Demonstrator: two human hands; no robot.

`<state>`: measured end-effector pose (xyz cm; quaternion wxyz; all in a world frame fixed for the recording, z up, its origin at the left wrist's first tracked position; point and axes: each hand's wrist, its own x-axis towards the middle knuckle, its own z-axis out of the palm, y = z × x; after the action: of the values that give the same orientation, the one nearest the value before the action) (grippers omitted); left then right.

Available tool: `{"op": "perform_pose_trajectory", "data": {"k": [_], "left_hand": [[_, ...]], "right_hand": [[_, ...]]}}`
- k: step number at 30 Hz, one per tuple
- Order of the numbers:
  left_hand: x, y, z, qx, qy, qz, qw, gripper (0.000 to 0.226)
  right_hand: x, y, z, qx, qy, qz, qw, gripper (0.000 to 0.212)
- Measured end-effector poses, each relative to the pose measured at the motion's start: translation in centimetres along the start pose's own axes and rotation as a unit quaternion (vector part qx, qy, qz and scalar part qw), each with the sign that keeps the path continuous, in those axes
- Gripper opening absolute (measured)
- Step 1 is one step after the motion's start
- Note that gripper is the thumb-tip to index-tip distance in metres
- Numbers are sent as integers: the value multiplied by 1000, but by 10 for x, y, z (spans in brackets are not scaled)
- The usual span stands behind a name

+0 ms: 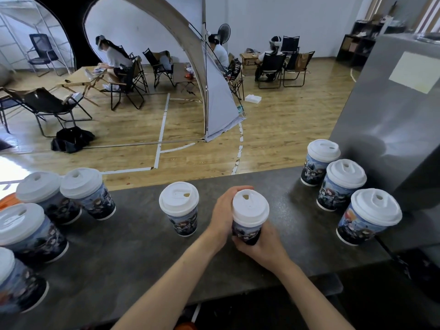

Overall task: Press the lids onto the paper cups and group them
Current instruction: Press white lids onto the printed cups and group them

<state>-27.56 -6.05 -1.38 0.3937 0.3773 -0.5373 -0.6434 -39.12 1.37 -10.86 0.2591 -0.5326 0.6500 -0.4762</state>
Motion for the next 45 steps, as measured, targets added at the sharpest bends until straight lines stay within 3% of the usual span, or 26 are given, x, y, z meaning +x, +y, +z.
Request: {"op": "perform_pose_trajectory", "data": {"k": [3, 6, 10, 12, 17, 20, 25, 33, 35, 39, 41, 45], "left_hand": [[-12, -12, 2, 5, 68, 63, 996, 39], [-13, -15, 3, 1, 87, 69, 994, 37], [3, 7, -5, 13, -37, -37, 999, 35], [6, 10, -8, 38, -72, -45, 996, 39], [-11, -7, 2, -1, 75, 35, 997, 39], [-16, -11, 8, -12, 128, 47, 991, 36], [3, 13, -1, 5, -45, -60, 997, 35], [-18, -18, 6, 0, 127, 91, 988, 33], [-10, -12, 2, 18, 98, 69, 993, 32], [3, 7, -5, 58, -36, -31, 997, 36], [3, 5, -7, 66, -28, -21, 997, 37], [-11, -6, -2, 55, 59, 42, 996, 38]], "right_hand": [[1, -3, 2, 41, 24, 9, 999, 101], [-2, -2, 1, 19, 36, 8, 999, 99], [-2, -3, -2, -27, 21, -10, 999, 90], [-1, -4, -2, -32, 14, -19, 999, 83], [-2, -7, 1, 18, 30, -12, 999, 97], [-3, -6, -1, 5, 31, -3, 999, 93], [-3, -2, -3, -18, 20, -3, 1000, 87], [-2, -5, 1, 2, 21, -6, 1000, 94], [-3, -4, 0, -3, 20, -4, 1000, 89], [-2, 2, -2, -13, 3, -7, 1000, 85], [-2, 2, -1, -17, -6, -13, 1000, 84], [-1, -1, 1, 15, -6, -12, 1000, 93]]}}
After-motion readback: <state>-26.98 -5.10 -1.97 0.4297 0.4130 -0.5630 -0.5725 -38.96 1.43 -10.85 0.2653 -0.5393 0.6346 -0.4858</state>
